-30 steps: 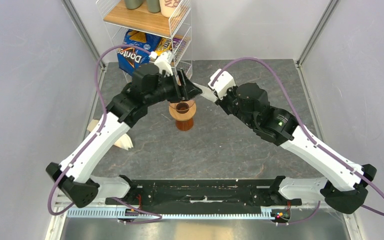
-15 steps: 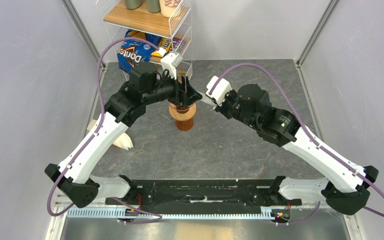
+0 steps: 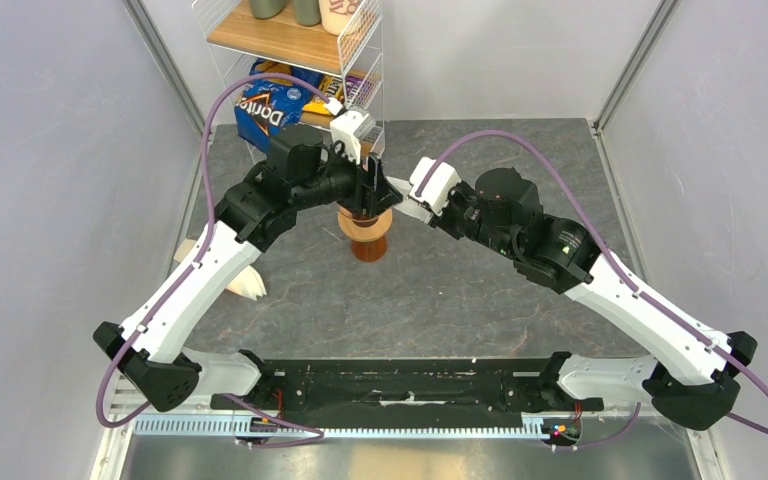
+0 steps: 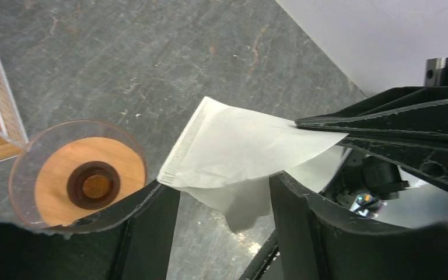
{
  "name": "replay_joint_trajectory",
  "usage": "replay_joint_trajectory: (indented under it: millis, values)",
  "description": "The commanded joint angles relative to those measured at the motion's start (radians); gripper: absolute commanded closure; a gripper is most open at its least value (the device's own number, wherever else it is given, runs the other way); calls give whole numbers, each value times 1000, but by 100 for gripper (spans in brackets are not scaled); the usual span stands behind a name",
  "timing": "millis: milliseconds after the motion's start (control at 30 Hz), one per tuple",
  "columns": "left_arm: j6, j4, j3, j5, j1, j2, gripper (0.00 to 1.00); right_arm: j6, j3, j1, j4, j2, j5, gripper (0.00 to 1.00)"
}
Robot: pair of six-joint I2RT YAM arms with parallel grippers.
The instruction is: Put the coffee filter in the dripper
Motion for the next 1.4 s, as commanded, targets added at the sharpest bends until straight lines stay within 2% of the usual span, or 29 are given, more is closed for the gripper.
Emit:
replay_joint_trajectory:
  millis: [0,100,333,667,967,1133,1200,1367]
  values:
    - [88,-13,42,-107,-2,-23,32,-25,15,2,-8,-15,-25,100]
    - [118,-23,55,-129,0,-30,20,-31,16,2,-33,-18,-36,100]
    - [119,-56,88,-61,0,-12,19,-35,11,1,-53,-22,-65,100]
    - [126,-78,88,49,-7,37,43,-37,31,2,-38,-4,-86,100]
    - [112,-69,60,46,-21,20,59,-17,40,1,-6,11,-41,100]
    - [100,-38,36,38,-24,5,73,-6,45,1,11,21,3,100]
    - [97,-33,28,23,-25,0,73,6,52,1,12,26,18,100]
    - [87,-29,4,-15,-25,-15,65,33,52,1,18,17,28,100]
